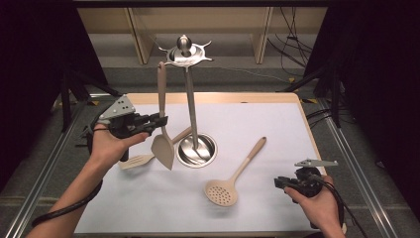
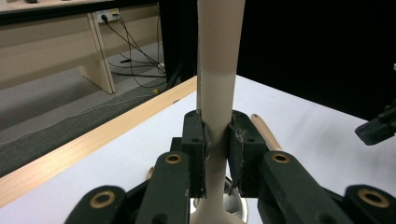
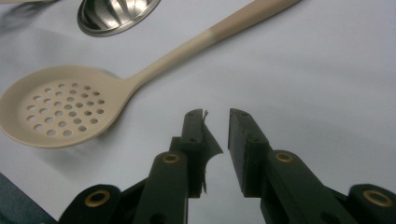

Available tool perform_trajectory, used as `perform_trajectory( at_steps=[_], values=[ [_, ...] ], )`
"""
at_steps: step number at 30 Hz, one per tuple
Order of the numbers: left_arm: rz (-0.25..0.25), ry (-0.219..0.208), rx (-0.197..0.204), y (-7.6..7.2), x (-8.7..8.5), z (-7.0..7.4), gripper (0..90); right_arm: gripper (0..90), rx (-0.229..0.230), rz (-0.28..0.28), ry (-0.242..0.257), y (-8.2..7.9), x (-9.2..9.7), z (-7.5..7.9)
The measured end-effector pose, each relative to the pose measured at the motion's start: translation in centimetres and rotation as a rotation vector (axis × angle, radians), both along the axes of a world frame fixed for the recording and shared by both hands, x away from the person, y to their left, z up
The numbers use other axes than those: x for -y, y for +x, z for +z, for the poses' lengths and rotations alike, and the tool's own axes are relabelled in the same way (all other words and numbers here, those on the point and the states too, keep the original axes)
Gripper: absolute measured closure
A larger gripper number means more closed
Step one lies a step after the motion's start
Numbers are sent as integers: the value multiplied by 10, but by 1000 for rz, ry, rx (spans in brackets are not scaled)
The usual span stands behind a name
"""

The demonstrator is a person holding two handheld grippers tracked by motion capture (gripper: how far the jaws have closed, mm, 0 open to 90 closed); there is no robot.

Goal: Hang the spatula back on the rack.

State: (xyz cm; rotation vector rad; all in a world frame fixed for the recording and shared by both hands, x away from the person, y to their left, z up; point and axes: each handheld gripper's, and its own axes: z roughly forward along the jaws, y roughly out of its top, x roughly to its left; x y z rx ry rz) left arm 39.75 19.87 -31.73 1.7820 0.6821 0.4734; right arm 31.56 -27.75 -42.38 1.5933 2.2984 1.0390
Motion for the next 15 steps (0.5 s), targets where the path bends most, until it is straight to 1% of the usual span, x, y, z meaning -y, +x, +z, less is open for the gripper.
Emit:
perform_trajectory(
  at_steps=[1, 2, 3, 4, 8, 10, 15],
  values=[
    [3, 0, 1, 0, 0, 0, 773, 763, 0, 0, 0, 0, 0, 0],
    [5, -3, 2, 0, 0, -1, 772, 763, 6, 5, 12, 0, 0, -1],
    [6, -6, 1, 0, 0, -1, 771, 762, 11, 30, 59, 1, 1, -3],
    [8, -9, 3, 0, 0, -1, 770, 762, 12, 21, 47, 1, 1, -2],
    [9, -6, 9, 0, 0, -2, 766, 759, -13, 16, 59, 0, 0, -1],
    [16, -14, 2, 0, 0, -3, 762, 757, -13, 16, 57, 0, -1, -2],
    [21, -18, -2, 0, -1, -6, 756, 756, -5, 17, 55, 0, -1, -2]
  ],
)
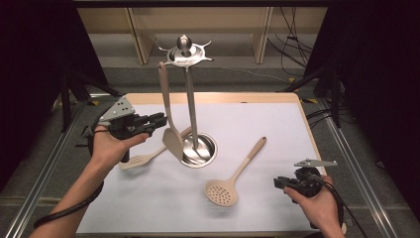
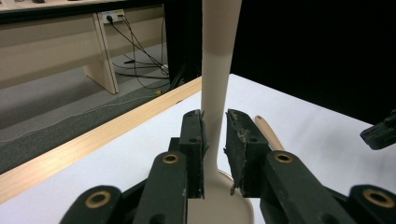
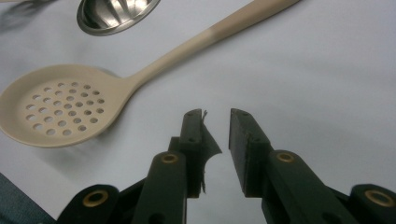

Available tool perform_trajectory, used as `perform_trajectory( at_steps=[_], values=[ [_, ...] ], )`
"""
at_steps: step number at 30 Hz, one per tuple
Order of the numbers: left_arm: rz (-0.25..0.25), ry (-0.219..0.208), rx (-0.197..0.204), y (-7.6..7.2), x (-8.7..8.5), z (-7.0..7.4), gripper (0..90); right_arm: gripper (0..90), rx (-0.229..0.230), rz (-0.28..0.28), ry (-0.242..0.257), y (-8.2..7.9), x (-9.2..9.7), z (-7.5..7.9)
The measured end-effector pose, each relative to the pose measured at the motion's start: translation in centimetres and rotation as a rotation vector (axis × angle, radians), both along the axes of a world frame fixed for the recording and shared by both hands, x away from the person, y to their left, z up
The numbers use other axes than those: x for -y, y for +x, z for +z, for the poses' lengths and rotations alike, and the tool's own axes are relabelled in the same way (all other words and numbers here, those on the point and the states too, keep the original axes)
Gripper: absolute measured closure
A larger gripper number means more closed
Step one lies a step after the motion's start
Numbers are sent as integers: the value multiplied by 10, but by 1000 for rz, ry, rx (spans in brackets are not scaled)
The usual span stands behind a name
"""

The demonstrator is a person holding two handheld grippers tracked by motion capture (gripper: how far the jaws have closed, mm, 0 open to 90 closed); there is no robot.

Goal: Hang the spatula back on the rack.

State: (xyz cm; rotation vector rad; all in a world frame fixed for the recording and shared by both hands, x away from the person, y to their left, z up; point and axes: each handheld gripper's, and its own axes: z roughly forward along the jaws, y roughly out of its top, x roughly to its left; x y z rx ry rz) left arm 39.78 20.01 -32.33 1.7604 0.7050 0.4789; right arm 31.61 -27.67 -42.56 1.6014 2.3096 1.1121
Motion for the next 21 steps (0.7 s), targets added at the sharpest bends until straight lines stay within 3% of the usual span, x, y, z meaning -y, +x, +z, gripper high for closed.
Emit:
perform_trajectory(
  at_steps=[9, 12, 17, 21],
  values=[
    [25, -4, 2, -1, -8, -6, 739, 755, 0, 0, 0, 0, 0, 0],
    [49, 14, 5, -2, -12, -8, 722, 748, -5, -2, 3, 0, 0, 0],
    [107, 63, -4, -6, -23, -16, 684, 733, 1, -8, -8, -1, 0, -1],
    [132, 134, -21, -11, -33, -26, 656, 717, 19, 1, -13, 0, 1, -2]
  ],
)
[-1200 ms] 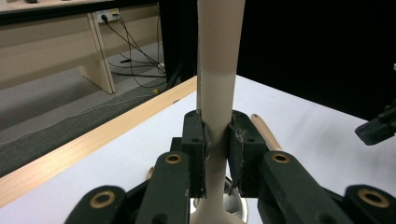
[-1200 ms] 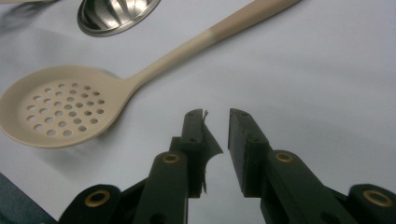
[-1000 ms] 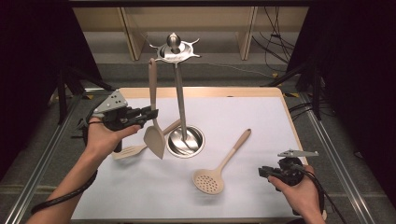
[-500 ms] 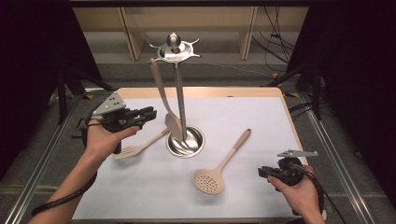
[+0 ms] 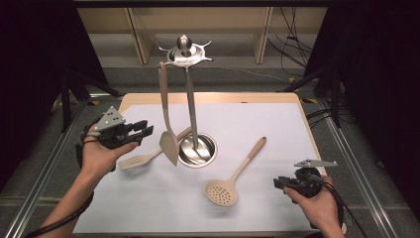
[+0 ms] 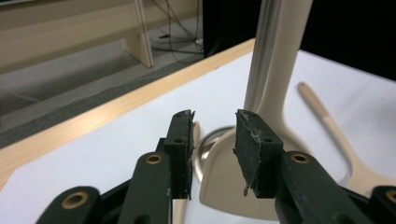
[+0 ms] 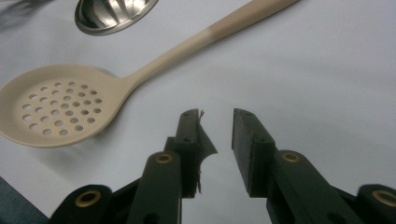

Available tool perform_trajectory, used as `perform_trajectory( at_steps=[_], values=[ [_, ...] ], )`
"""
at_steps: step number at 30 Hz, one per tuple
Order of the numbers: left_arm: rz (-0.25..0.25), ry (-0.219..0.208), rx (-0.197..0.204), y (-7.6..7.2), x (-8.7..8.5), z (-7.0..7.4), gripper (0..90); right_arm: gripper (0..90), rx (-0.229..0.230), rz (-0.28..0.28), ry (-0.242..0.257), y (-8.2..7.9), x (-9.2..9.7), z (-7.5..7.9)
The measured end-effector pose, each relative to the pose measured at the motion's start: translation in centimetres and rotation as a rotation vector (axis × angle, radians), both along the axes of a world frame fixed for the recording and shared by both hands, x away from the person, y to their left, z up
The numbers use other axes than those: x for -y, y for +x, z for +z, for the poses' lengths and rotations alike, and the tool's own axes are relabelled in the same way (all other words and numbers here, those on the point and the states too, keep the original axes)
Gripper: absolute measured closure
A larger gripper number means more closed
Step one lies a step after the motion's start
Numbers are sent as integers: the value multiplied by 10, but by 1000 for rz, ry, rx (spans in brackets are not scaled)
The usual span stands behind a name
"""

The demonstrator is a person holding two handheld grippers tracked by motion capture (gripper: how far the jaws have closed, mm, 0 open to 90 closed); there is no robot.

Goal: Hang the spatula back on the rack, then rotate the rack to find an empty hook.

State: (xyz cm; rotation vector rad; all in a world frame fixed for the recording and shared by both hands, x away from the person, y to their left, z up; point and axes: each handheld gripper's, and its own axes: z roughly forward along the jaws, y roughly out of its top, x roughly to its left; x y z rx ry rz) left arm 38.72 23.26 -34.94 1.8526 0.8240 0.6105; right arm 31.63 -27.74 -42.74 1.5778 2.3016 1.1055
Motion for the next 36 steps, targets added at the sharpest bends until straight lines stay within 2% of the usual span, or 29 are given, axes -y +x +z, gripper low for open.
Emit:
perform_trajectory(
  at_steps=[1, 2, 3, 6, 7, 8, 9, 10, 11, 12, 13, 14, 16, 17, 18, 19, 21, 23, 24, 25, 26, 27, 28, 30, 31, 32, 33, 34, 36],
  values=[
    [3, 20, -7, -1, -2, -3, 647, 712, 11, -10, 0, 0, -1, -1],
    [6, 32, -17, -2, -4, -6, 640, 709, -2, -19, -27, -1, -1, 0],
    [8, 47, -25, -2, -7, -10, 636, 704, -22, -32, -35, -2, -2, 2],
    [19, 86, -78, -1, -11, -21, 619, 690, -18, -29, -35, -1, -2, 1],
    [25, 99, -91, 0, -12, -23, 610, 687, -3, -15, -26, 0, 0, -1],
    [20, 128, -108, 1, -14, -26, 601, 684, -12, -22, -28, -1, 0, 0],
    [21, 134, -128, 3, -15, -28, 596, 682, -15, -23, -34, 0, 0, 0],
    [25, 136, -136, 4, -15, -30, 596, 682, -15, -23, -34, 0, 0, 0],
    [21, 156, -131, 7, -17, -33, 595, 681, -18, -24, -39, -1, 0, 0],
    [26, 173, -142, 8, -17, -34, 589, 681, 2, -27, -35, -1, 1, -1],
    [35, 186, -176, 10, -18, -40, 586, 681, -20, -27, -20, -2, 1, 0],
    [35, 186, -176, 10, -18, -40, 583, 681, -20, -27, -20, -2, 1, 0],
    [36, 205, -195, 12, -18, -43, 581, 681, -16, -47, -42, -3, 1, 2],
    [36, 217, -202, 12, -19, -44, 580, 680, -14, -43, -35, -3, 2, 2],
    [18, 251, -210, 13, -21, -43, 580, 681, 16, -27, -48, -2, 3, 2],
    [42, 215, -215, 12, -18, -45, 580, 681, 16, -30, -31, -2, 2, 3],
    [32, 219, -216, 12, -18, -46, 580, 682, -1, -41, -37, -3, 2, 6],
    [31, 215, -220, 12, -18, -47, 582, 684, 28, -26, -26, -1, 2, 5],
    [29, 217, -220, 13, -18, -48, 584, 685, 9, -39, -28, -1, 2, 6],
    [24, 227, -223, 13, -18, -48, 585, 687, -1, -38, -31, -2, 2, 8],
    [12, 256, -243, 13, -19, -47, 589, 689, -5, -42, -36, -2, 1, 8],
    [30, 226, -273, 12, -16, -49, 594, 693, 13, -23, -36, 0, 2, 6],
    [14, 246, -263, 13, -17, -50, 614, 703, -7, -24, -25, 0, 1, 5],
    [19, 244, -279, 13, -15, -52, 630, 709, -15, -29, -35, -1, 0, 5],
    [21, 230, -304, 12, -13, -53, 647, 716, -22, -24, -40, -2, 1, 5],
    [15, 234, -295, 13, -12, -54, 657, 724, -16, -15, -22, -2, 1, 3],
    [14, 232, -296, 13, -11, -54, 664, 731, -19, -11, -33, -2, 2, 3],
    [27, 217, -294, 11, -9, -53, 676, 738, -9, -15, -56, -3, 2, 4],
    [41, 145, -275, 5, -3, -48, 731, 753, -12, -13, -50, -3, 3, 4]
  ],
)
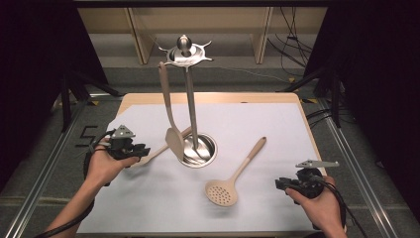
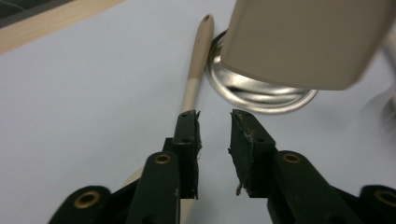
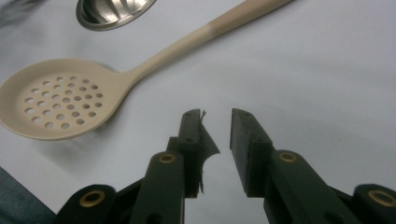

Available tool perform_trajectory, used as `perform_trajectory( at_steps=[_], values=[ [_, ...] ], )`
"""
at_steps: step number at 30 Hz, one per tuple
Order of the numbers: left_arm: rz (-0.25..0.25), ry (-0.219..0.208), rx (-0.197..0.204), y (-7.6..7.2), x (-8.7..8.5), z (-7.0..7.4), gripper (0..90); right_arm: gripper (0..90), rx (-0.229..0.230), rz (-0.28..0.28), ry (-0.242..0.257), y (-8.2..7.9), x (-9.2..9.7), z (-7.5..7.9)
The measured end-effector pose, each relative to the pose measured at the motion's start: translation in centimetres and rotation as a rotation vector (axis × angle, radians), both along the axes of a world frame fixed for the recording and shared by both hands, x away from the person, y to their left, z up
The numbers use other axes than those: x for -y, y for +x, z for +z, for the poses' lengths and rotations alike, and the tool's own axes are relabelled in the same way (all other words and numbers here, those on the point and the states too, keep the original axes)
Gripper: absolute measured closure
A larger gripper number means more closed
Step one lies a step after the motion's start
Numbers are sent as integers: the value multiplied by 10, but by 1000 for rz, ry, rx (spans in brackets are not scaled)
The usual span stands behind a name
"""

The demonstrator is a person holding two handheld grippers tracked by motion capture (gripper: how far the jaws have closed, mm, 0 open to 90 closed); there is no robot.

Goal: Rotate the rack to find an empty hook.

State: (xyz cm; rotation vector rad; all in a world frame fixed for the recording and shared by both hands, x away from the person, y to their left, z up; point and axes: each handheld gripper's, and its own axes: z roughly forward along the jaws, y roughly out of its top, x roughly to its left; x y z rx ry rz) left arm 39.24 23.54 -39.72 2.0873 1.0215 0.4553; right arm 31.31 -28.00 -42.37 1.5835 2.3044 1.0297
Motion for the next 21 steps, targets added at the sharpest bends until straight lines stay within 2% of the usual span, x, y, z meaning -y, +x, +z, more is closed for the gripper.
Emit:
perform_trajectory(
  at_steps=[1, 2, 3, 4, 5, 6, 7, 8, 11, 13, 15, 16, 17, 21],
  values=[
    [7, -42, 17, -2, 3, 3, 759, 760, 1, 1, 0, 0, 0, 0],
    [4, -75, 35, -6, 5, 10, 825, 775, -5, -5, 5, 0, -1, 1],
    [0, -103, 55, -9, 7, 16, 825, 775, -5, -5, 5, 0, -1, 1],
    [-8, -145, 104, -14, 10, 28, 847, 781, -3, -7, 3, -1, -1, 1],
    [-3, -199, 135, -18, 13, 38, 859, 786, 6, -4, 4, -1, -2, 2],
    [-11, -229, 194, -23, 15, 52, 870, 792, 40, -13, 25, 0, -4, 0],
    [-12, -258, 220, -25, 17, 60, 892, 797, 33, -4, 40, 0, -3, 0],
    [-18, -286, 246, -28, 18, 69, 893, 797, 11, 1, 6, 0, -2, 3],
    [-26, -331, 355, -34, 23, 96, 894, 797, 17, 6, -1, 1, -3, 2],
    [-36, -366, 402, -36, 28, 109, 895, 797, 16, 5, 13, 2, -4, 1],
    [-44, -388, 426, -36, 32, 120, 896, 797, -6, 3, -9, 1, -4, 3],
    [-53, -400, 437, -36, 34, 126, 896, 797, 8, 7, -11, 1, -4, 3],
    [-56, -410, 445, -36, 36, 132, 896, 797, 3, 8, 4, 1, -5, 3],
    [-72, -438, 476, -33, 45, 153, 896, 797, 6, -1, 0, -1, -6, 4]
  ],
)
